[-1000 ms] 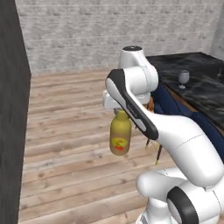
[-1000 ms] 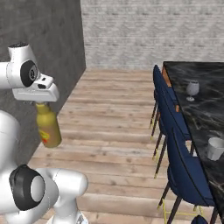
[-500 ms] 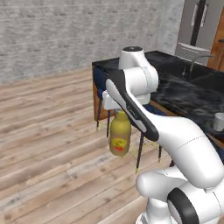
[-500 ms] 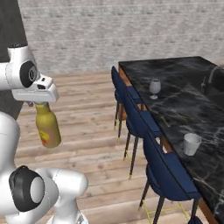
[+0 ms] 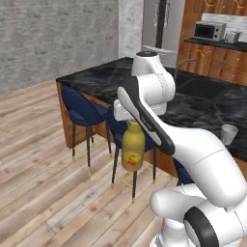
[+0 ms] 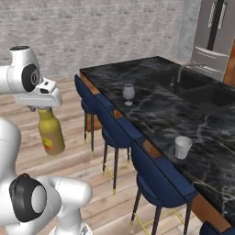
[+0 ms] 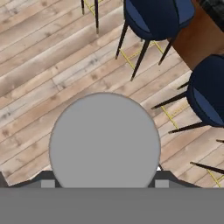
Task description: There is a wine glass and glass cup on the dining counter. Place the wine bottle next to the wine glass and the juice bottle next to the glass cup.
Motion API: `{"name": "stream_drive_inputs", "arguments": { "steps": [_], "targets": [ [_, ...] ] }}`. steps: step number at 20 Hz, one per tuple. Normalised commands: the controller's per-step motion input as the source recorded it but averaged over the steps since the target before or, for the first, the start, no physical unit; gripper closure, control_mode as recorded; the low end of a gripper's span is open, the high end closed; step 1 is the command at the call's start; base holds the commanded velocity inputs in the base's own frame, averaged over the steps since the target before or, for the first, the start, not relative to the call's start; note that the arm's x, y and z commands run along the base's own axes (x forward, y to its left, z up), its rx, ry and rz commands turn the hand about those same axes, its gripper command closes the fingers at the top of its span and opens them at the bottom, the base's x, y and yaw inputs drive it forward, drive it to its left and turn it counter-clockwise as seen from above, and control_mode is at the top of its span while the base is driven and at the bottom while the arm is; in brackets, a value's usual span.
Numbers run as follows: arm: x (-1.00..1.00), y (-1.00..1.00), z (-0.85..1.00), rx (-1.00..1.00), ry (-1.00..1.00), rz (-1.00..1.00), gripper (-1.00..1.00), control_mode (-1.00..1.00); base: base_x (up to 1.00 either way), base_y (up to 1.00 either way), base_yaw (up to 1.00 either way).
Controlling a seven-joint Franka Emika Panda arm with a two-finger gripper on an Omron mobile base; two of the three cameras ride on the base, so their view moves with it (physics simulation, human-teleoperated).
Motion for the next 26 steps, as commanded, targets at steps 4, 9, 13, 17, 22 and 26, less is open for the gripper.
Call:
{"name": "stream_drive_inputs", "arguments": {
  "steps": [4, 9, 13, 17, 22, 26],
  "targets": [
    [0.00, 0.00, 0.00, 0.00, 0.00, 0.00, 1.00, 1.00, 0.32, 0.56, -0.35],
    [0.00, 0.00, 0.00, 0.00, 0.00, 0.00, 1.00, 1.00, 0.32, 0.54, -0.38],
    [0.00, 0.00, 0.00, 0.00, 0.00, 0.00, 1.00, 1.00, 0.19, 0.45, -0.45],
    [0.00, 0.00, 0.00, 0.00, 0.00, 0.00, 1.00, 1.00, 0.31, 0.35, -0.63],
    [0.00, 0.00, 0.00, 0.00, 0.00, 0.00, 1.00, 1.00, 0.34, 0.27, -0.69],
    [0.00, 0.00, 0.00, 0.00, 0.00, 0.00, 1.00, 1.00, 0.51, 0.36, -0.46]
  ]
}}
